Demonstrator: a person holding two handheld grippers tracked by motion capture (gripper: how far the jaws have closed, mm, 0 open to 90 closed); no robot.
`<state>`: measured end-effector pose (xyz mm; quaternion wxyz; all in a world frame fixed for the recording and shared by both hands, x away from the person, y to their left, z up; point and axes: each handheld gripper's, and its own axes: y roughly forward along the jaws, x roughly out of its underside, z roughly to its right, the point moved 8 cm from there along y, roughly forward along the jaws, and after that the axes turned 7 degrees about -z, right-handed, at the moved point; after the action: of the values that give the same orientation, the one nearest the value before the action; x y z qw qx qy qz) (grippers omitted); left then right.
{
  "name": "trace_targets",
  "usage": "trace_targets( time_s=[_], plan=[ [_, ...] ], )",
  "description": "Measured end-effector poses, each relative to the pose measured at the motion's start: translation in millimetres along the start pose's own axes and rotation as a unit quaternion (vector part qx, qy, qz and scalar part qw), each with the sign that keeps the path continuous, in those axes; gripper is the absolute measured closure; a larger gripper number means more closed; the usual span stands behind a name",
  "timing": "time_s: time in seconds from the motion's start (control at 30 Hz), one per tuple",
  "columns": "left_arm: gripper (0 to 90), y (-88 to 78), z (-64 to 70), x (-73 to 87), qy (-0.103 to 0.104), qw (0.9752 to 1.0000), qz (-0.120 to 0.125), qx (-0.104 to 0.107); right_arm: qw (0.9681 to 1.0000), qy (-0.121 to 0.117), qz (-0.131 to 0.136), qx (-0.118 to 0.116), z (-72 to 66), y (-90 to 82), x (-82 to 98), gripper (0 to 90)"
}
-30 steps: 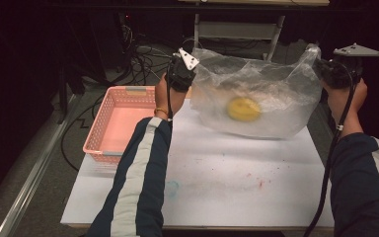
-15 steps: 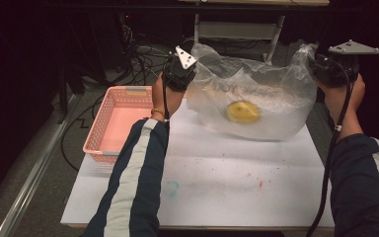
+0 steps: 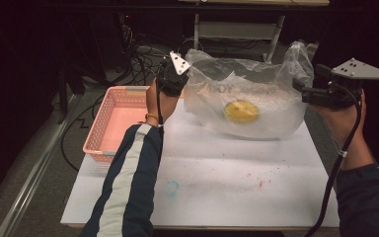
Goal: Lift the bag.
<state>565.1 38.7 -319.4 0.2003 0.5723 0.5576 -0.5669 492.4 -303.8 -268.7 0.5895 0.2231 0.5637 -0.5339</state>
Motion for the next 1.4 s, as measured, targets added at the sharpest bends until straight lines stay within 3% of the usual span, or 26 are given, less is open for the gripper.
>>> trace_targets(
  time_s=[0.1,0.17,0.2,0.23,0.33,0.4,0.47,0.53,0.73,0.77,0.83,0.87,0.9,0.97,1.0,1.03,1.13,1.2,1.27,1.33,1.4],
  plan=[
    [54.8,-11.5,1.2,-1.7,-0.025,0.9991,0.025,0.023,0.9999,-0.001,0.011,-0.009,-13.3,-6.9,6.1,23.2],
    [42.0,-22.5,3.3,-3.3,-0.013,0.9987,0.045,0.022,0.9997,-0.002,0.016,-0.017,-21.3,-9.7,11.8,23.4],
    [36.2,-30.0,9.7,-1.8,-0.004,0.9977,0.048,0.048,0.9997,-0.001,0.019,-0.018,-25.1,-11.3,15.1,23.4],
    [30.7,-34.3,12.9,-0.5,0.004,0.9970,0.050,0.060,0.9995,-0.003,0.021,-0.023,-30.3,-12.8,19.5,23.5],
    [30.0,-50.2,23.2,10.0,0.024,0.9954,0.054,0.076,0.9994,-0.005,0.022,-0.025,-36.7,-14.9,30.2,24.6],
    [29.3,-59.2,28.8,17.4,0.028,0.9939,0.061,0.087,0.9993,-0.007,0.019,-0.030,-41.2,-13.8,38.6,24.2],
    [21.2,-68.1,32.3,24.5,0.029,0.9940,0.062,0.085,0.9994,-0.003,0.013,-0.033,-44.6,-13.7,44.9,24.2],
    [20.1,-79.1,37.4,31.2,0.027,0.9918,0.071,0.103,0.9993,-0.004,0.010,-0.035,-48.2,-14.7,52.4,24.2],
    [20.1,-99.6,47.6,46.9,0.055,0.9902,0.075,0.104,0.9993,-0.013,0.006,-0.035,-50.4,-22.4,69.1,24.5],
    [21.4,-100.0,49.5,48.3,0.066,0.9895,0.074,0.105,0.9993,-0.018,0.006,-0.034,-50.0,-24.0,71.3,25.4],
    [29.4,-96.8,49.7,50.2,0.080,0.9910,0.063,0.086,0.9991,-0.024,0.004,-0.035,-48.6,-26.5,74.8,30.7],
    [34.8,-94.7,49.0,50.7,0.083,0.9908,0.062,0.087,0.9992,-0.026,0.003,-0.031,-47.3,-27.5,76.0,36.3],
    [42.4,-93.3,48.2,51.1,0.081,0.9906,0.061,0.092,0.9992,-0.032,0.002,-0.024,-44.4,-29.3,77.8,40.3],
    [46.1,-87.7,44.3,53.8,0.077,0.9916,0.052,0.089,0.9991,-0.034,-0.003,-0.024,-40.5,-31.0,81.8,45.7],
    [47.1,-84.9,43.2,55.7,0.072,0.9915,0.048,0.097,0.9991,-0.034,-0.007,-0.025,-39.1,-31.3,83.7,46.2],
    [54.6,-82.4,43.0,58.1,0.074,0.9905,0.042,0.108,0.9992,-0.034,-0.010,-0.019,-36.0,-31.2,86.1,47.8],
    [58.3,-76.7,41.3,62.5,0.071,0.9913,0.033,0.106,0.9987,-0.043,-0.027,-0.009,-27.4,-29.5,93.8,52.1],
    [62.5,-72.8,40.2,63.8,0.075,0.9921,0.028,0.096,0.9980,-0.054,-0.034,-0.007,-24.5,-28.5,97.7,63.8],
    [72.8,-68.6,38.5,64.9,0.081,0.9925,0.023,0.088,0.9970,-0.058,-0.045,-0.021,-23.9,-25.6,102.8,75.4],
    [80.5,-62.3,35.4,66.2,0.082,0.9935,0.016,0.078,0.9954,-0.070,-0.063,-0.016,-21.5,-20.4,108.8,85.8],
    [81.6,-54.9,32.7,67.4,0.082,0.9942,0.008,0.070,0.9958,-0.064,-0.064,-0.011,-16.8,-15.8,110.4,87.8]
  ],
)
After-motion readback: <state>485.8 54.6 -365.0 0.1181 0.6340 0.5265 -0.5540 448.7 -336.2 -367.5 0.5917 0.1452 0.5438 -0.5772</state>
